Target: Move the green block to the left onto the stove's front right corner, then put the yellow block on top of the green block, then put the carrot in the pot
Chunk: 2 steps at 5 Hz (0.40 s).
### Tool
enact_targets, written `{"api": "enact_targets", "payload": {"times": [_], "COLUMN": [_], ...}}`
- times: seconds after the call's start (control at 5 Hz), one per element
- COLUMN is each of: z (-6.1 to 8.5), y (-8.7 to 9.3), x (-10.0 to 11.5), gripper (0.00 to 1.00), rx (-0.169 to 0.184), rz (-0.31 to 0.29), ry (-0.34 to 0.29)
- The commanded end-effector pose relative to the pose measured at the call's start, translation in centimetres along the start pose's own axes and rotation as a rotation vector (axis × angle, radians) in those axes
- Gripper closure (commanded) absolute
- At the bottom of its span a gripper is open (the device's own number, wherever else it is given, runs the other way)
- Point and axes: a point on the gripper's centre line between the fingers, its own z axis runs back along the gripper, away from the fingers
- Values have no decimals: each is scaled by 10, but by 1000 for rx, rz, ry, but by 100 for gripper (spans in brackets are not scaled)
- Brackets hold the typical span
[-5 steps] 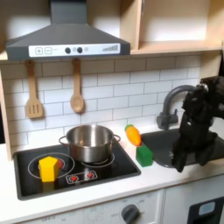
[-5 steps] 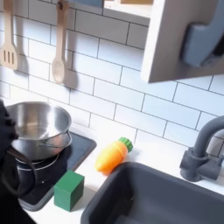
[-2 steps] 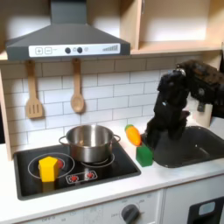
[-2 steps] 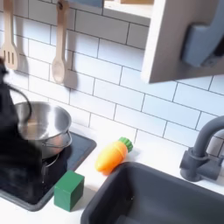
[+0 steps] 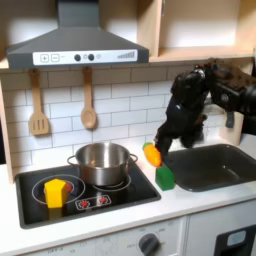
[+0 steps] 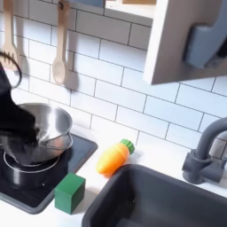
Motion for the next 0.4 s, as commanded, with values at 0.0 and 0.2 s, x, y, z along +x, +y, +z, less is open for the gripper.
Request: {"api": "enact_targets", "payload": {"times": [0.0, 0.2], "z": [6, 7], "y": [17, 25], "x": [23, 36], "gripper": [0, 0], "rx": [1, 21], "rz": [25, 53], "ry": [-103, -137]}}
